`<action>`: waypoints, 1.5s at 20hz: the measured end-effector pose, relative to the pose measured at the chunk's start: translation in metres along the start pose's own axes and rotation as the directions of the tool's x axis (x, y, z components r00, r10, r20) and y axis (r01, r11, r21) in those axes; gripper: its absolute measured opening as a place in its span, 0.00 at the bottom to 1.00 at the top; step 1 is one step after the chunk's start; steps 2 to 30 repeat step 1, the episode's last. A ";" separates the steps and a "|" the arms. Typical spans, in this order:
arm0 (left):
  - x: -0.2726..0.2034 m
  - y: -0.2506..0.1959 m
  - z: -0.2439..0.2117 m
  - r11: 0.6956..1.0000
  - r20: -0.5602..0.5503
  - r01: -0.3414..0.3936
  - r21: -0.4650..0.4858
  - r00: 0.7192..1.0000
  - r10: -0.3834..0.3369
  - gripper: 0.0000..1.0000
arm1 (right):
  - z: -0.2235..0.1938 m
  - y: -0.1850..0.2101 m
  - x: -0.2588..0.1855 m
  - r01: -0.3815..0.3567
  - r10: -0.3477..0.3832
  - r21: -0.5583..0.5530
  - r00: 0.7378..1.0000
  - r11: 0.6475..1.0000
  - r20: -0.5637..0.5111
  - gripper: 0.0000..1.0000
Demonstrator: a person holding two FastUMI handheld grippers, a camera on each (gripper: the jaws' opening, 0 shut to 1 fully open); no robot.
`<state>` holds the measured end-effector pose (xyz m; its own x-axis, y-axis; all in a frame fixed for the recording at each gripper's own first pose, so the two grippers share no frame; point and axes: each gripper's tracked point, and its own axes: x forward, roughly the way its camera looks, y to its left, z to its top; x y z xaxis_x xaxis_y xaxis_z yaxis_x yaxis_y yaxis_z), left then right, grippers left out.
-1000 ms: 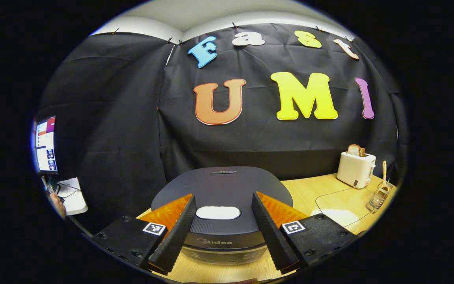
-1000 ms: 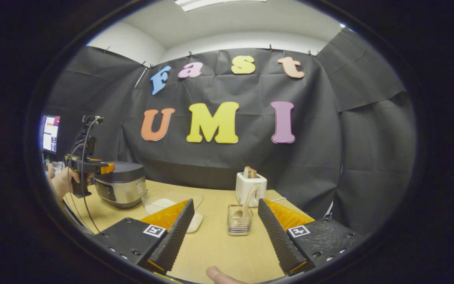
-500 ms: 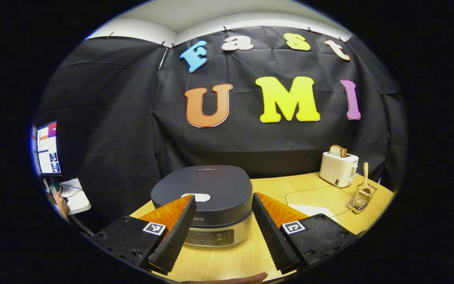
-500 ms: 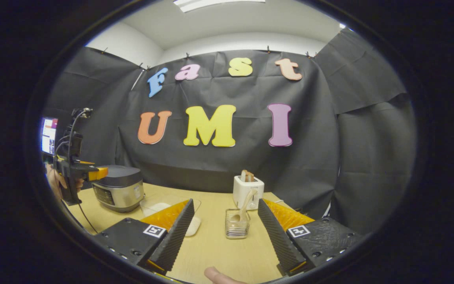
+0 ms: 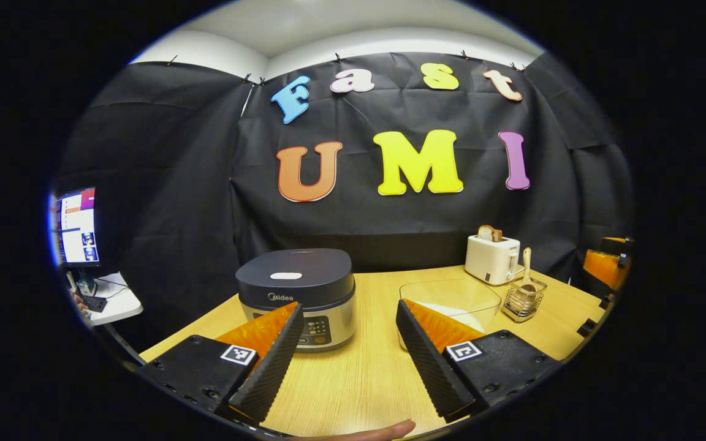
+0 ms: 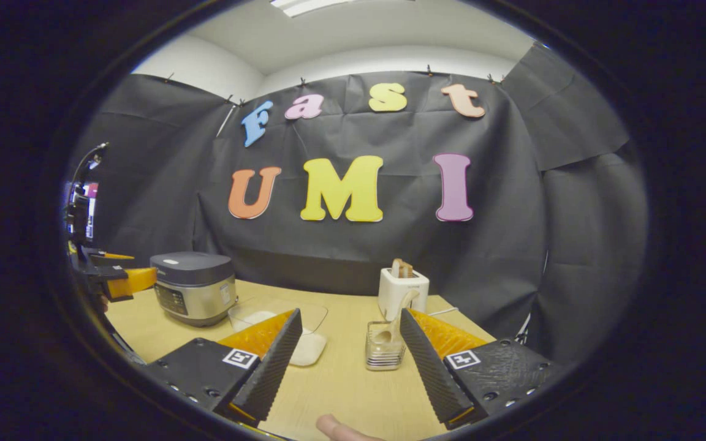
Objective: Close the left gripper, press the button to open the rice cooker; take a wooden spoon from the chopstick holder with the right hand, scoop a spoonful of rice and pour it into the rice cooker, then put the wooden spoon back into the chopstick holder.
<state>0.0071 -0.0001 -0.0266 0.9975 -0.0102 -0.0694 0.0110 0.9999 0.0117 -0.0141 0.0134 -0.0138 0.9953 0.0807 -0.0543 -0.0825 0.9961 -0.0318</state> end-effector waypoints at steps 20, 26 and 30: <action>-0.004 -0.001 0.004 1.000 0.014 0.005 0.003 1.000 -0.005 0.96 | 0.001 0.003 -0.002 0.001 -0.001 -0.005 1.000 1.000 0.002 0.95; -0.004 -0.001 0.004 1.000 0.014 0.005 0.003 1.000 -0.005 0.96 | 0.001 0.003 -0.002 0.001 -0.001 -0.005 1.000 1.000 0.002 0.95; -0.004 -0.001 0.004 1.000 0.014 0.005 0.003 1.000 -0.005 0.96 | 0.001 0.003 -0.002 0.001 -0.001 -0.005 1.000 1.000 0.002 0.95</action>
